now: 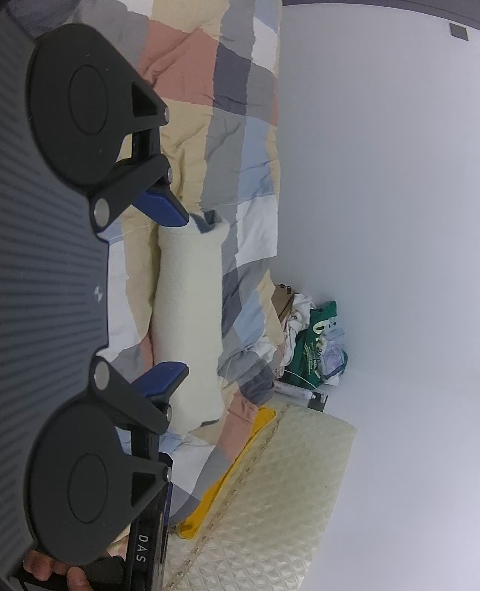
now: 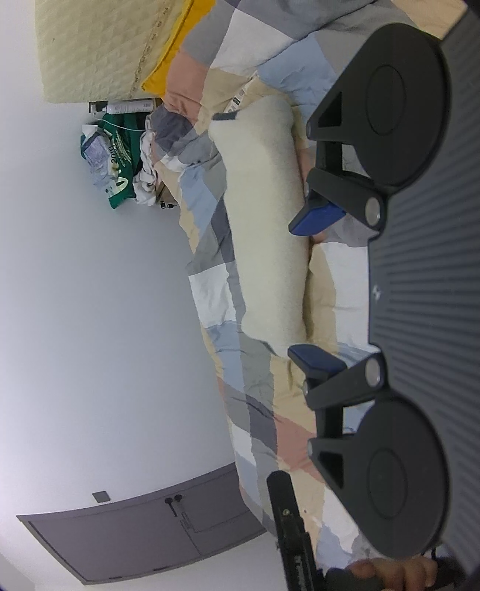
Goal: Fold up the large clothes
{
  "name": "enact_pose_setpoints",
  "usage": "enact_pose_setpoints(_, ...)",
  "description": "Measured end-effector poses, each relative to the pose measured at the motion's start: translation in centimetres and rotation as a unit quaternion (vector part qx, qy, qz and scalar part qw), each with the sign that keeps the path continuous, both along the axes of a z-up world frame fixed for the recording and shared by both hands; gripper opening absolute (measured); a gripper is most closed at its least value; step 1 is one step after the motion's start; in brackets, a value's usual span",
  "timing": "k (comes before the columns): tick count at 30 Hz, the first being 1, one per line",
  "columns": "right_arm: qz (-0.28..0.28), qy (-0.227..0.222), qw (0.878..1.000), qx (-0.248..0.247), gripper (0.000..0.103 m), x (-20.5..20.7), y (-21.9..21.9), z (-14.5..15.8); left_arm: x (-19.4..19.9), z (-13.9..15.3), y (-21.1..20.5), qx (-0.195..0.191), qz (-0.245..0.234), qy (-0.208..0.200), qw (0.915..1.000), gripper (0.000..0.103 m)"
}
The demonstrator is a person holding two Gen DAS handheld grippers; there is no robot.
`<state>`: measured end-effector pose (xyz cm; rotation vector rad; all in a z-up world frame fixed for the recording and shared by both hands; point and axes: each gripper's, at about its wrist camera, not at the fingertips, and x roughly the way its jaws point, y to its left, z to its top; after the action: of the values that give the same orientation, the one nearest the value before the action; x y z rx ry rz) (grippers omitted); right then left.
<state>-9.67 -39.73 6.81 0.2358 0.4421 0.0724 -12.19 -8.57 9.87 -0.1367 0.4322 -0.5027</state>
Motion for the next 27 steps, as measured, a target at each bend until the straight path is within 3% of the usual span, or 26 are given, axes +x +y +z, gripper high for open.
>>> enact_pose_setpoints(22, -0.011, 0.008, 1.0, -0.008, 0.069, -0.23, -0.76, -0.54, -0.4, -0.19, -0.98, 0.015, 0.001, -0.012, 0.9998, 0.084)
enact_pose_setpoints(27, -0.019, 0.001, 1.0, -0.017, 0.071, -0.22, -0.88, -0.3, -0.47, -0.07, -1.08, 0.025, 0.007, -0.015, 0.9996, 0.098)
